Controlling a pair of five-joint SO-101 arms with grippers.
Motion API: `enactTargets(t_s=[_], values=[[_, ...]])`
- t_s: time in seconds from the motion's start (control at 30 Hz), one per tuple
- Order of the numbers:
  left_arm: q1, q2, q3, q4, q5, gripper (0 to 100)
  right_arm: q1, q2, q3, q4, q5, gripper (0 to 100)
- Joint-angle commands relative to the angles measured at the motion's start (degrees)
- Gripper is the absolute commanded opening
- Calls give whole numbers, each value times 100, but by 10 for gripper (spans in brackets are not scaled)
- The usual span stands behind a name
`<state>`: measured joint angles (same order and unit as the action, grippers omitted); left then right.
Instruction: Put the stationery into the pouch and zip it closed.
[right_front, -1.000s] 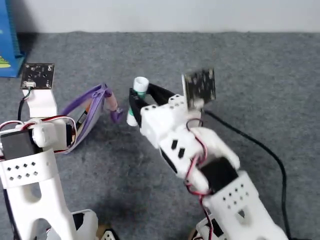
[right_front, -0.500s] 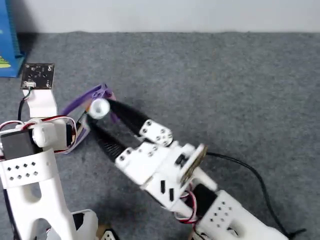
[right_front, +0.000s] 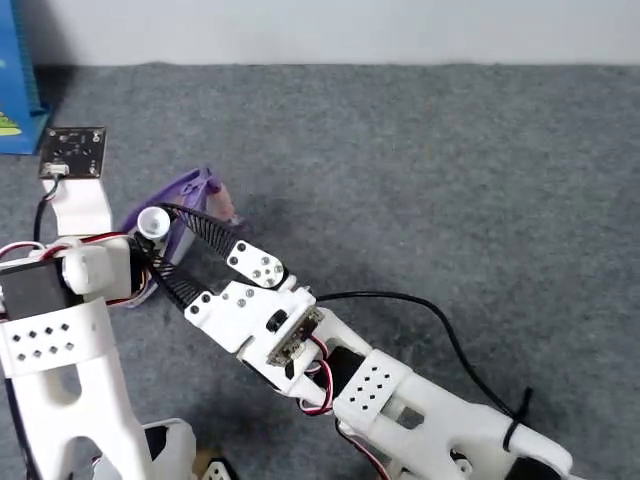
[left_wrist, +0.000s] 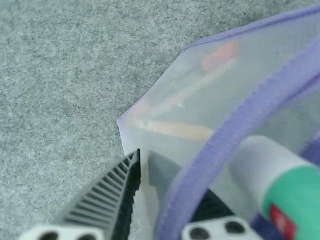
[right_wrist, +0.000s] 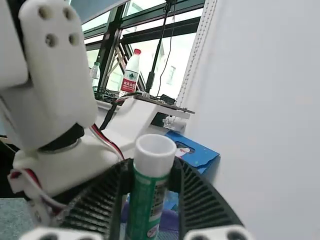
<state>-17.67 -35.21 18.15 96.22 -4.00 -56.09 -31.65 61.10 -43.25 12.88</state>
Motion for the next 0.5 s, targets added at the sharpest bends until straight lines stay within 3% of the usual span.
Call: enactTargets(t_s=[0.0,0.2,0.47], values=[[26,88,48,-53,44,13,13,57,141,-40,62,20],[18,105,57,-70,44,13,22,-207,246,532,62,215],[18,88,57,-53,44,13,242,-1437,246,1851,-747,221]])
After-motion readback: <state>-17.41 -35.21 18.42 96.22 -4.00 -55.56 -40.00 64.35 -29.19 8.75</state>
